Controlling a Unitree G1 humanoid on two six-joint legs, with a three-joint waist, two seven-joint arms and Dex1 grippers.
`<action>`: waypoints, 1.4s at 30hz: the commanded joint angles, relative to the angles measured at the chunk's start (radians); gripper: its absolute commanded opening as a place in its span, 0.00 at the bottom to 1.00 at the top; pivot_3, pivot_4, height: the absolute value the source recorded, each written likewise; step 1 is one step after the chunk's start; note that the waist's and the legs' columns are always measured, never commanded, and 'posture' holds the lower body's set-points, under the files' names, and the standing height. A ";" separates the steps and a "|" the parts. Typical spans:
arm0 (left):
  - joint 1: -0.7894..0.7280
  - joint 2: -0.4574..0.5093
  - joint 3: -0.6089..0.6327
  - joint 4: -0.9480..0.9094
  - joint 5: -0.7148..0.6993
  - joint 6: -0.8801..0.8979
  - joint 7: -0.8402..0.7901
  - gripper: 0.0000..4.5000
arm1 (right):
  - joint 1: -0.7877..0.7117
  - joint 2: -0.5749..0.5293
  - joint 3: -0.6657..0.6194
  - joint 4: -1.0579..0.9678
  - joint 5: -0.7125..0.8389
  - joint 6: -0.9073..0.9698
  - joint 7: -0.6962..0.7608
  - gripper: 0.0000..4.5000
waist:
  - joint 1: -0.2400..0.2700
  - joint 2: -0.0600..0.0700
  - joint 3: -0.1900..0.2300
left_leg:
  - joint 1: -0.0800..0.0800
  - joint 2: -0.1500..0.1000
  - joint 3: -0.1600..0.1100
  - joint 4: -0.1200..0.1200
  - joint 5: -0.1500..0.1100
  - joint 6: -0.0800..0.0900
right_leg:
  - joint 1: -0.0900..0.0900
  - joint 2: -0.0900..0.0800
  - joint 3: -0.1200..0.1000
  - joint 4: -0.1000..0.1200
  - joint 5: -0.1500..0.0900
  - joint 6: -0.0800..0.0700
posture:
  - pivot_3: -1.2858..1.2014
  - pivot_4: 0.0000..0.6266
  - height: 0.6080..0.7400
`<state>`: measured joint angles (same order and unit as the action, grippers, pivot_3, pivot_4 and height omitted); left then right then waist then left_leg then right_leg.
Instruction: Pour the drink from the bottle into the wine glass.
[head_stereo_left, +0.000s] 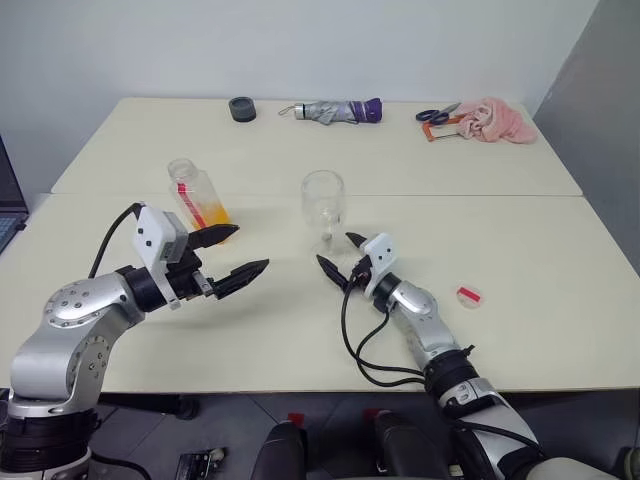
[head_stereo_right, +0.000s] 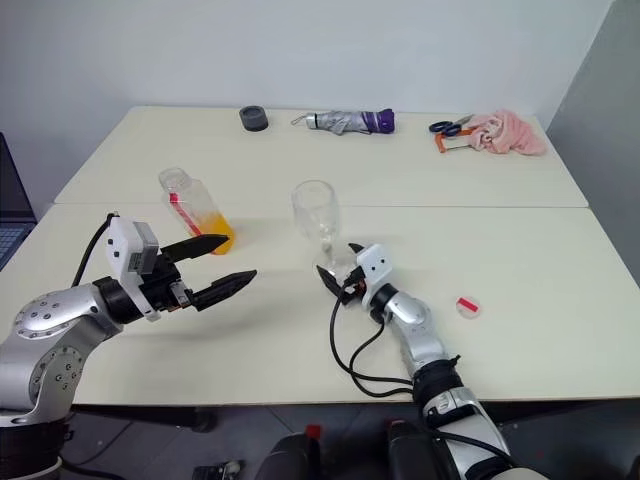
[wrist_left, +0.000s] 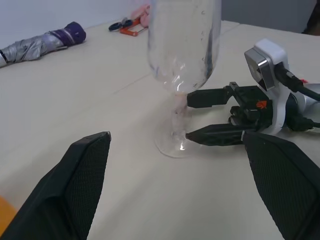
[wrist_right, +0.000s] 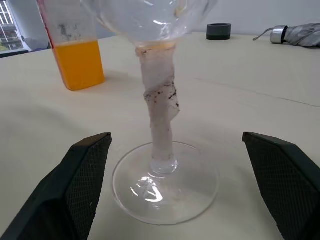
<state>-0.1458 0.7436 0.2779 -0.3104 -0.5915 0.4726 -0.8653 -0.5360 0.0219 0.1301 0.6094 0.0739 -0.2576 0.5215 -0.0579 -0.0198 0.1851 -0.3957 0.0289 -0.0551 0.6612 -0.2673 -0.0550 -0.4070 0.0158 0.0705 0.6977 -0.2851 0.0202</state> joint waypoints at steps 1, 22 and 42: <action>-0.012 -0.005 0.018 -0.039 -0.012 -0.020 0.010 1.00 | 0.031 -0.024 -0.012 -0.089 0.010 0.042 -0.004 0.99 | 0.000 0.000 0.000 | 0.000 0.000 0.000 0.000 0.000 0.000 | 0.000 0.000 0.000 0.000 0.000 0.000 | 0.52 0.24 1.00; 0.117 -0.145 -0.013 -0.021 0.086 -0.114 0.158 1.00 | 0.327 -0.301 -0.001 -0.715 0.176 0.375 0.205 0.99 | 0.003 0.000 0.000 | 0.000 0.000 0.000 0.000 0.000 0.000 | 0.000 0.000 0.000 -0.001 0.000 0.000 | 0.52 0.24 1.00; 0.069 -0.355 0.018 0.222 0.405 -0.306 0.601 1.00 | 0.374 -0.485 0.048 -1.006 0.290 0.594 0.331 0.99 | 0.022 -0.002 -0.001 | 0.000 -0.002 -0.001 0.002 0.000 0.000 | 0.002 0.001 -0.001 -0.003 0.000 0.002 | 0.52 0.24 1.00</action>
<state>-0.0611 0.3771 0.2812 -0.0840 -0.1892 0.1723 -0.2639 -0.1634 -0.4595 0.1808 -0.3573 0.3553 0.3438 0.8490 -0.0355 -0.0221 0.1844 -0.3958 0.0266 -0.0559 0.6628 -0.2674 -0.0549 -0.4047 0.0165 0.0695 0.6948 -0.2849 0.0219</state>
